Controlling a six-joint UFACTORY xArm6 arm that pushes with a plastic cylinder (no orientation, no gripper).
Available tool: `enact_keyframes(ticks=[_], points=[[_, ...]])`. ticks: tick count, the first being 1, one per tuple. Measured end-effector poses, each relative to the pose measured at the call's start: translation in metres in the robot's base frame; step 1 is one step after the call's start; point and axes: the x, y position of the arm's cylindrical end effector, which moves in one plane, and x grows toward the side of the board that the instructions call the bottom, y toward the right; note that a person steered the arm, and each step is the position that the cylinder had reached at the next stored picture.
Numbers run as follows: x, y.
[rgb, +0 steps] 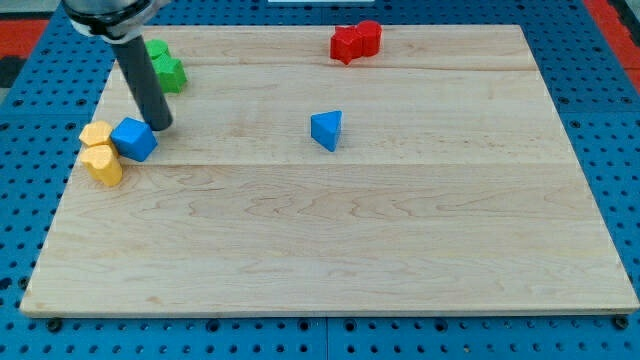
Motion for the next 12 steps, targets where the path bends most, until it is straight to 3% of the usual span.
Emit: enact_keyframes(ticks=[2,3,4,5,6,7,8,9,10,12], points=[[0.007,0.211],[-0.027,0.235],[-0.053,0.296],[0.007,0.311],[-0.008,0.27],[-0.035,0.296],[-0.033,0.236],[-0.029,0.214],[-0.029,0.293],[0.027,0.203]])
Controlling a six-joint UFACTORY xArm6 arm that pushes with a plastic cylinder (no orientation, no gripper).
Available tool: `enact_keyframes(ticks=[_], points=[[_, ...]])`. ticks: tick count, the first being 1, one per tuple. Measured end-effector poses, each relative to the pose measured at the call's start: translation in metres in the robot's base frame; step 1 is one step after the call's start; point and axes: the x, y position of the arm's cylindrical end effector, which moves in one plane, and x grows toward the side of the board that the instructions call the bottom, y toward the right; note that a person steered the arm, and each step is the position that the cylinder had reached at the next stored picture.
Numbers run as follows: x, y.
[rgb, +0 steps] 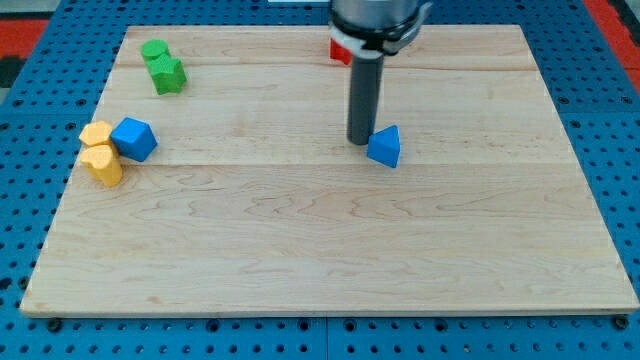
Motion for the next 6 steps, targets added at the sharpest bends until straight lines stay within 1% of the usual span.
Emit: enact_keyframes(ticks=[1,2,3,4,6], points=[[0.015,0.089],[-0.018,0.096],[-0.032,0.144],[0.028,0.155],[-0.003,0.032]])
